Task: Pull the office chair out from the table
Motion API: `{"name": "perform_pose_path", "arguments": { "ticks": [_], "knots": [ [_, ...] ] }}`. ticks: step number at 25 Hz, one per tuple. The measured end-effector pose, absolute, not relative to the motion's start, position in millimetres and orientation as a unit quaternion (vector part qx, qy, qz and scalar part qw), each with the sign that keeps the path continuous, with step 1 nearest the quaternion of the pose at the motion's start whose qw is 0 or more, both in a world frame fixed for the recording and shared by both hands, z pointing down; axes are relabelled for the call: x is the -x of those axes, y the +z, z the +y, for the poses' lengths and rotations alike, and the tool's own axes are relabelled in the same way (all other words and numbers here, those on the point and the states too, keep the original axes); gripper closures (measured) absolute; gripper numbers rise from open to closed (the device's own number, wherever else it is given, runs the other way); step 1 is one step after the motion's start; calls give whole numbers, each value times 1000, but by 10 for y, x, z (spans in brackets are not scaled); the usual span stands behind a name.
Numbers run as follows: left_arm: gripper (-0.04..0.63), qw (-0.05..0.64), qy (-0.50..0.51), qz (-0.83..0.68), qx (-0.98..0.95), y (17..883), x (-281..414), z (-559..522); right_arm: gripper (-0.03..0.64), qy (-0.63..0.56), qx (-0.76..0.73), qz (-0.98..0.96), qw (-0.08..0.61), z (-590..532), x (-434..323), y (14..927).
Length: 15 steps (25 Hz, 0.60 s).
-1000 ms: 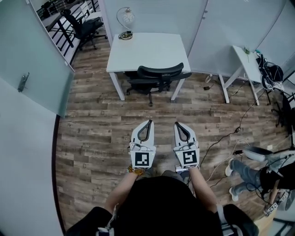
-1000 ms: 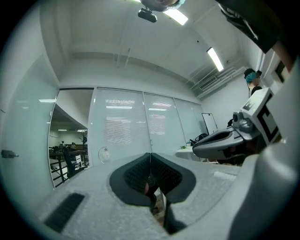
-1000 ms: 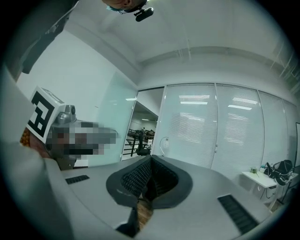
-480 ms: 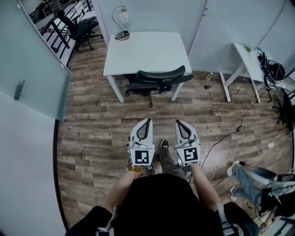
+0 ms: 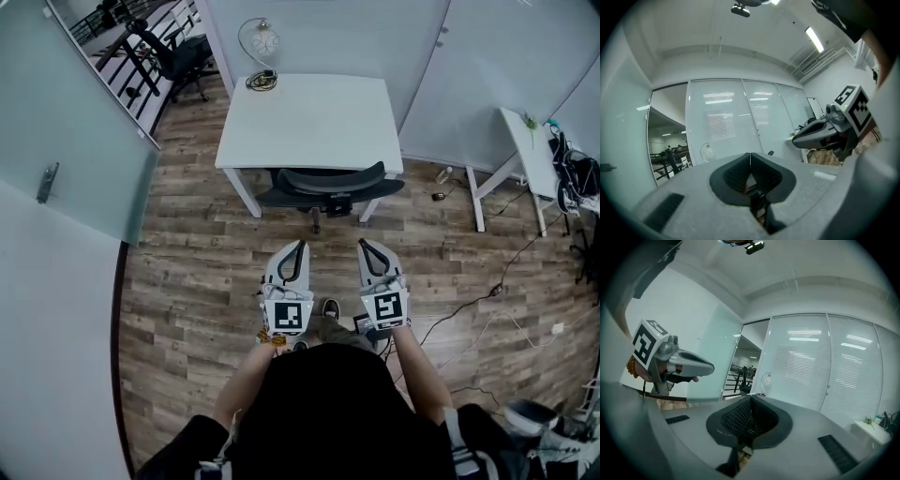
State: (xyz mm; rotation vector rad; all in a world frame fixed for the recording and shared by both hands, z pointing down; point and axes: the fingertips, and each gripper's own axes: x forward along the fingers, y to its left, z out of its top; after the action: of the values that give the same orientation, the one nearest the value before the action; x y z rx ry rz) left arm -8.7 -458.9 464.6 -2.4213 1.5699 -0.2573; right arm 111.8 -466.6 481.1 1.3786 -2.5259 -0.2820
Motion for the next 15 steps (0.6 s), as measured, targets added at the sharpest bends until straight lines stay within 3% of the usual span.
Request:
{"name": "perform_pose_path", "arguments": {
  "ticks": [9, 15],
  "knots": [
    [575, 127, -119, 551, 816, 4863, -5, -5107, 611, -117, -438, -877, 155, -5265, -1342, 5028],
    [575, 159, -191, 504, 827, 5254, -7, -5358, 609, -206, -379, -868, 246, -5548, -1462, 5332]
  ]
}}
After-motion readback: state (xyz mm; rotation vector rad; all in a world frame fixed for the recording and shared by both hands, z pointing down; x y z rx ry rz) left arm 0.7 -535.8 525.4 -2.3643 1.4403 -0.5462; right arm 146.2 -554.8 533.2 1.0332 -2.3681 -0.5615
